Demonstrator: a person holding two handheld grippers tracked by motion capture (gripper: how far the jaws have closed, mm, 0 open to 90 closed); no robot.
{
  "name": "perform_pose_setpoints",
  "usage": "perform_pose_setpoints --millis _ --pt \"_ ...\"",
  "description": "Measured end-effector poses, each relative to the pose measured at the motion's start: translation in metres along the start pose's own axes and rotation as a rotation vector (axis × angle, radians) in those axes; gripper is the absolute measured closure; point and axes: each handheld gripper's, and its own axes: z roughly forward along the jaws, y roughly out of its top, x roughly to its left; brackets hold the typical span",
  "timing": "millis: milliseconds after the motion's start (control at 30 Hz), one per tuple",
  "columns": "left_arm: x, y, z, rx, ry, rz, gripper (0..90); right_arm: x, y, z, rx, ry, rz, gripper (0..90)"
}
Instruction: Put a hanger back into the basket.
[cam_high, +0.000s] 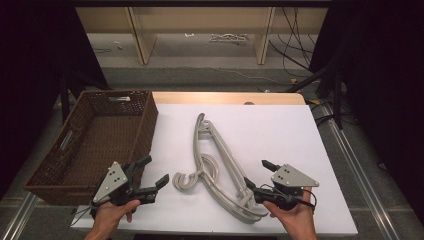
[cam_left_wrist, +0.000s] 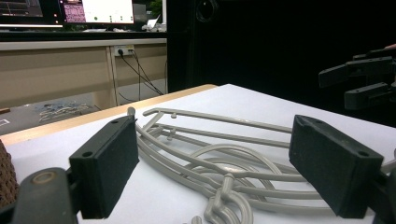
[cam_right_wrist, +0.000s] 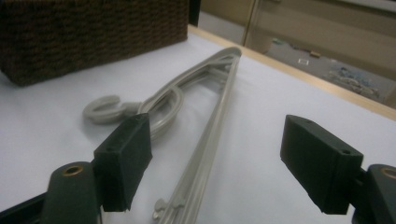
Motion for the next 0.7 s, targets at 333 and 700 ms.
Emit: perform_pose_setpoints --millis 333,700 --pt "0.0 0.0 0.001 0.003 0.001 0.004 15.7 0.025 0.03 0.035 0.219 0.151 -0.078 27.5" --pt "0.001 0.0 0.0 -0.004 0.001 0.0 15.7 0.043 0.032 0.085 0.494 0.27 -0.071 46.4"
